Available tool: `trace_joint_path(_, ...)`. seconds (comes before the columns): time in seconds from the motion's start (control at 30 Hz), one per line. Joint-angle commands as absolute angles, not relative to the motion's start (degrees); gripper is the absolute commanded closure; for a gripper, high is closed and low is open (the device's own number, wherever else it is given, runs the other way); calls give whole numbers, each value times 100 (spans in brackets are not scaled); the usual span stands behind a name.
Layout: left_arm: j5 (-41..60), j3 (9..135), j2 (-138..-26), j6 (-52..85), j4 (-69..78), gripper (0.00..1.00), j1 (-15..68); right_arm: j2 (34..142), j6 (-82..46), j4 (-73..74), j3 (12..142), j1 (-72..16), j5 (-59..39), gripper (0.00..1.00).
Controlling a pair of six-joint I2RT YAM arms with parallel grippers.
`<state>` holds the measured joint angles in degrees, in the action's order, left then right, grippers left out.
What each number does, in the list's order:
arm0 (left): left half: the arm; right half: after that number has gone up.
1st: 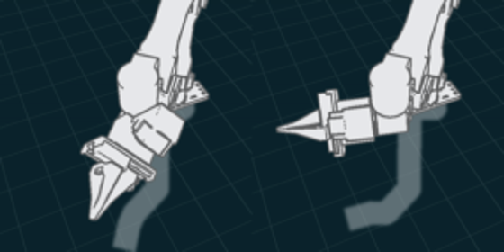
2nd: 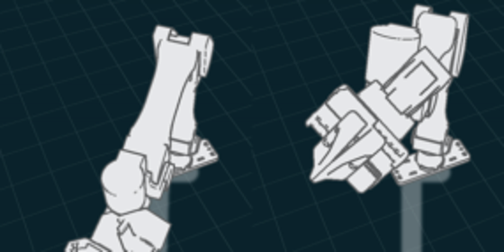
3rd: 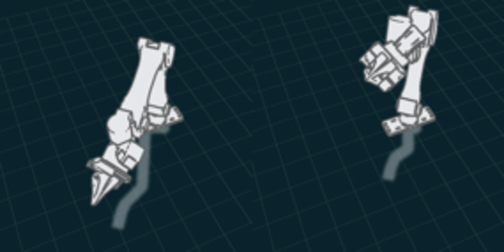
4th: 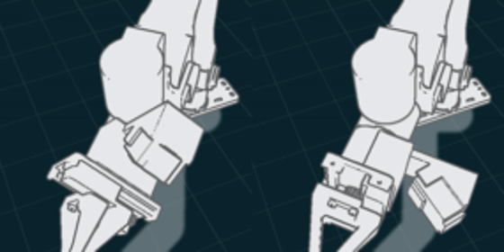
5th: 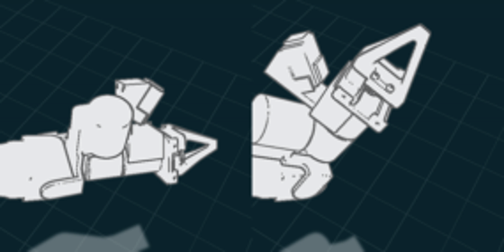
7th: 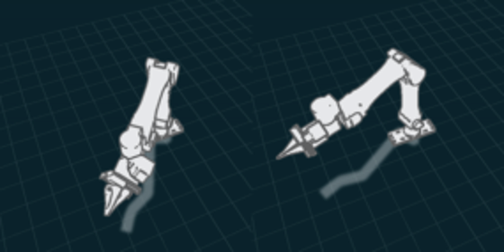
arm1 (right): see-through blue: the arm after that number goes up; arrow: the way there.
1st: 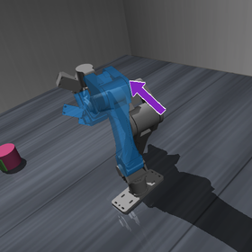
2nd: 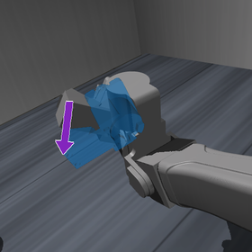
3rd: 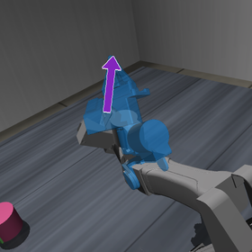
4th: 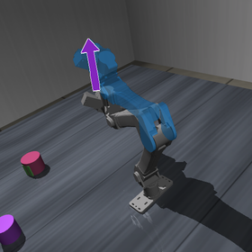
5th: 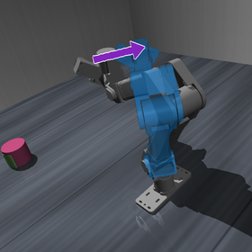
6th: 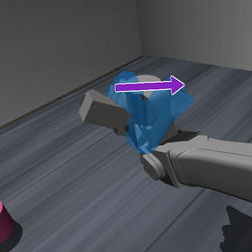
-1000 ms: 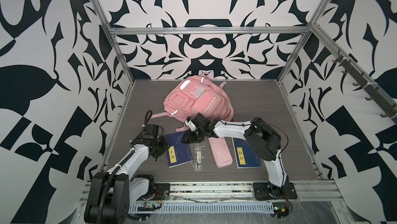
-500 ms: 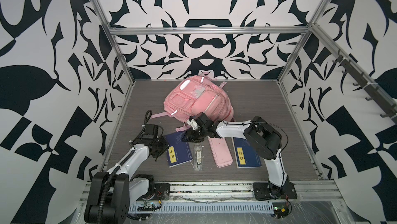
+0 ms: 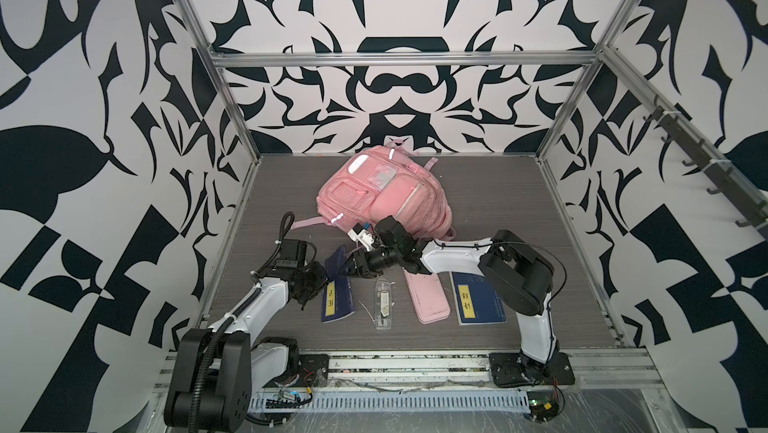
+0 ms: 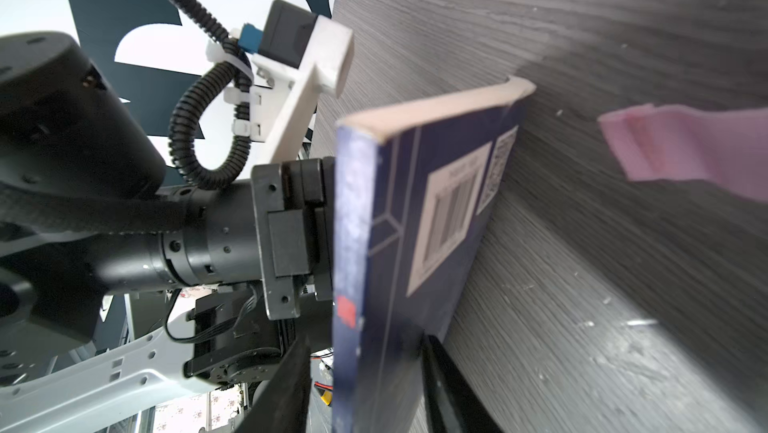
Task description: Pack the student bag
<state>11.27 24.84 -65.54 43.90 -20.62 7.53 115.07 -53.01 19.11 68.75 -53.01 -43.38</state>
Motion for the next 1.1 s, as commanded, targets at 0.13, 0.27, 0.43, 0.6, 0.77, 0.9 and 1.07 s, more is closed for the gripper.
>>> trace_joint_path(0.13,1206,2323,-6523,4497,-2342,74,804,11312,-4695,895,7145,-5354,-3995,56)
trace_joint_path(0.27,1230,2325,-6528,4508,-2351,74,802,11325,-4547,614,7189,-5365,-3872,58)
trace_joint_path(0.43,1230,2303,-6489,4561,-2350,73,800,11314,-4421,294,7268,-5413,-3712,63)
trace_joint_path(0.6,1205,2337,-6500,4540,-2348,71,801,11312,-4403,176,7317,-5423,-3549,78)
trace_joint_path(0.77,1138,2490,-6408,4401,-2536,59,800,11249,-4404,129,7442,-5423,-3474,97)
trace_joint_path(0.9,860,2801,-6136,4179,-2942,48,800,11057,-4403,131,7454,-5424,-3413,100)
trace_joint_path(1.07,543,3349,-5839,3773,-3408,36,800,10621,-4353,78,7321,-5284,-3349,100)
